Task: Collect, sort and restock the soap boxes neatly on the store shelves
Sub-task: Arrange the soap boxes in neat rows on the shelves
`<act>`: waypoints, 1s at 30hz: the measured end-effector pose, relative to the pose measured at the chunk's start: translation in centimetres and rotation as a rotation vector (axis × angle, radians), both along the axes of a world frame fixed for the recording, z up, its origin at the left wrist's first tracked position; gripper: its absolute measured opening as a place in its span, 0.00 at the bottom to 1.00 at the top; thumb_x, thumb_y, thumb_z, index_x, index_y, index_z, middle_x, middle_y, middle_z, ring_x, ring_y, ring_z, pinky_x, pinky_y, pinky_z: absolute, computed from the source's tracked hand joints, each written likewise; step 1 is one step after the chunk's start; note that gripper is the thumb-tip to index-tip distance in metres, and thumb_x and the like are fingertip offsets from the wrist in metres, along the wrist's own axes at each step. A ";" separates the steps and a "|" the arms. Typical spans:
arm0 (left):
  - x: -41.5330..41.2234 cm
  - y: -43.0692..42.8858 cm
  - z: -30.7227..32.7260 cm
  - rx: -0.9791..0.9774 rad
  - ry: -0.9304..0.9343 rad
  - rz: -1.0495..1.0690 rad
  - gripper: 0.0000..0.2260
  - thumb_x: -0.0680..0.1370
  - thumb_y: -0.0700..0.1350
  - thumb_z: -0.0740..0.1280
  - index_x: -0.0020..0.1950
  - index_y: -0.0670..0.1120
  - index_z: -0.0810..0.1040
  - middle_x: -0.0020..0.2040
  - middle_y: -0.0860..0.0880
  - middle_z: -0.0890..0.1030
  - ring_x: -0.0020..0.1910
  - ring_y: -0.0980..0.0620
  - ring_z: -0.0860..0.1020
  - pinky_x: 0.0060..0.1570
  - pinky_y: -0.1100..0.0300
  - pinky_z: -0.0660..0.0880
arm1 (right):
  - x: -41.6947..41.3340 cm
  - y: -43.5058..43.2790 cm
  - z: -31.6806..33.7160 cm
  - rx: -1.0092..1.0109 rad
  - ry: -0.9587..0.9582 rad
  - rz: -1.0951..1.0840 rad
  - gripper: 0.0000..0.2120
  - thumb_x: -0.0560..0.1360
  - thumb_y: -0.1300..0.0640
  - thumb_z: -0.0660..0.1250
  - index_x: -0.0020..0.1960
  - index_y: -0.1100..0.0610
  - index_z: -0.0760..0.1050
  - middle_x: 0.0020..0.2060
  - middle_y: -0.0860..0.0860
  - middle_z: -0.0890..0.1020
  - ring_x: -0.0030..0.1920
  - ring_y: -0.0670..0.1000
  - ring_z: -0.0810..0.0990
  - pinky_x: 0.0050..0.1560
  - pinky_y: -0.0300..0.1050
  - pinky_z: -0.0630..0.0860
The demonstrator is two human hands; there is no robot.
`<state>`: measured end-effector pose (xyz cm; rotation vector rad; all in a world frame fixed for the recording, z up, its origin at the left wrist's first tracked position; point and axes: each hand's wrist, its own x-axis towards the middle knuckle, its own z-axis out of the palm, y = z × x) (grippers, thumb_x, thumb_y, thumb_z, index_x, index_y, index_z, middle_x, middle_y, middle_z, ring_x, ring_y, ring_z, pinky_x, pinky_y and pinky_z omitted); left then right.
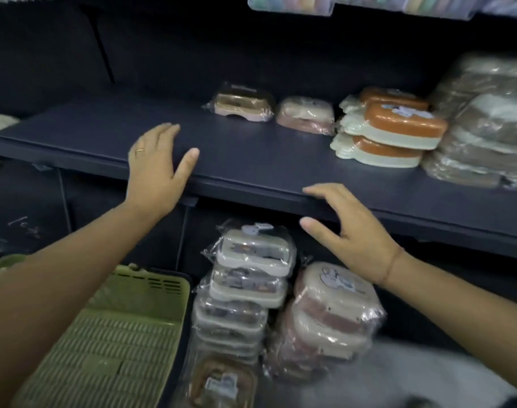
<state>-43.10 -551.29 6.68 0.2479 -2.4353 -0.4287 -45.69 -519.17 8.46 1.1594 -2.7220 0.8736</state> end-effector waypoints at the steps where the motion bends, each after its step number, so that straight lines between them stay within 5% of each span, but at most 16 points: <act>1: 2.3 1.9 -0.7 -0.009 0.112 -0.064 0.27 0.80 0.58 0.54 0.68 0.39 0.71 0.64 0.39 0.74 0.64 0.40 0.71 0.64 0.45 0.64 | 1.1 2.0 -0.6 0.027 0.018 -0.003 0.26 0.76 0.39 0.61 0.68 0.52 0.71 0.65 0.46 0.71 0.68 0.46 0.68 0.70 0.37 0.60; 3: 7.5 6.5 -2.5 -0.065 0.179 -0.253 0.20 0.81 0.55 0.57 0.60 0.40 0.75 0.54 0.42 0.77 0.53 0.45 0.73 0.54 0.50 0.66 | 2.4 5.1 -1.9 0.042 0.057 -0.028 0.26 0.73 0.38 0.62 0.65 0.52 0.74 0.63 0.46 0.73 0.66 0.47 0.69 0.68 0.32 0.58; 6: 13.4 12.5 -7.7 -0.180 -0.174 -0.622 0.23 0.82 0.63 0.50 0.51 0.48 0.77 0.47 0.52 0.76 0.47 0.55 0.71 0.49 0.60 0.67 | 3.2 7.7 -4.1 0.130 -0.006 -0.055 0.29 0.71 0.35 0.66 0.65 0.52 0.73 0.60 0.46 0.72 0.63 0.48 0.69 0.65 0.35 0.60; 10: 16.9 15.4 -15.2 -0.048 -0.768 -0.757 0.37 0.72 0.75 0.47 0.66 0.51 0.73 0.59 0.51 0.74 0.59 0.53 0.72 0.59 0.56 0.69 | 2.4 8.5 -7.0 0.298 -0.323 -0.131 0.46 0.62 0.30 0.70 0.73 0.51 0.65 0.66 0.51 0.69 0.68 0.52 0.67 0.71 0.45 0.62; 14: 18.5 13.2 -20.7 -0.160 -0.985 -0.620 0.49 0.65 0.79 0.45 0.74 0.48 0.65 0.68 0.49 0.69 0.67 0.48 0.67 0.66 0.56 0.62 | 1.7 9.1 -8.6 0.313 -0.440 -0.161 0.50 0.59 0.31 0.73 0.75 0.49 0.61 0.68 0.53 0.65 0.70 0.54 0.64 0.74 0.51 0.60; 17: 18.7 11.7 -23.1 -0.203 -1.081 -0.526 0.50 0.66 0.77 0.56 0.77 0.45 0.59 0.74 0.46 0.62 0.73 0.45 0.60 0.73 0.52 0.59 | 1.5 9.2 -8.8 0.325 -0.478 -0.171 0.58 0.53 0.25 0.73 0.76 0.46 0.57 0.71 0.51 0.63 0.72 0.54 0.62 0.74 0.55 0.60; 22: 17.6 12.8 -23.3 -0.340 -1.120 -0.482 0.52 0.69 0.65 0.72 0.80 0.47 0.46 0.76 0.46 0.57 0.75 0.45 0.56 0.75 0.50 0.52 | 1.4 8.7 -9.6 0.337 -0.469 -0.174 0.58 0.56 0.32 0.77 0.78 0.43 0.52 0.72 0.53 0.63 0.73 0.58 0.59 0.73 0.58 0.59; 26: 17.1 12.2 -23.3 -0.470 -1.114 -0.487 0.49 0.69 0.62 0.73 0.80 0.48 0.48 0.74 0.47 0.60 0.73 0.46 0.60 0.72 0.51 0.53 | 1.4 8.3 -9.8 0.302 -0.412 -0.175 0.52 0.60 0.37 0.77 0.77 0.43 0.53 0.69 0.54 0.65 0.72 0.58 0.61 0.73 0.55 0.60; 30: 16.8 12.2 -22.9 -0.379 -1.096 -0.523 0.46 0.67 0.65 0.73 0.78 0.50 0.56 0.69 0.50 0.67 0.68 0.48 0.65 0.67 0.53 0.58 | 1.6 8.2 -9.7 0.296 -0.381 -0.161 0.52 0.60 0.38 0.78 0.77 0.43 0.54 0.68 0.53 0.66 0.71 0.57 0.62 0.72 0.55 0.61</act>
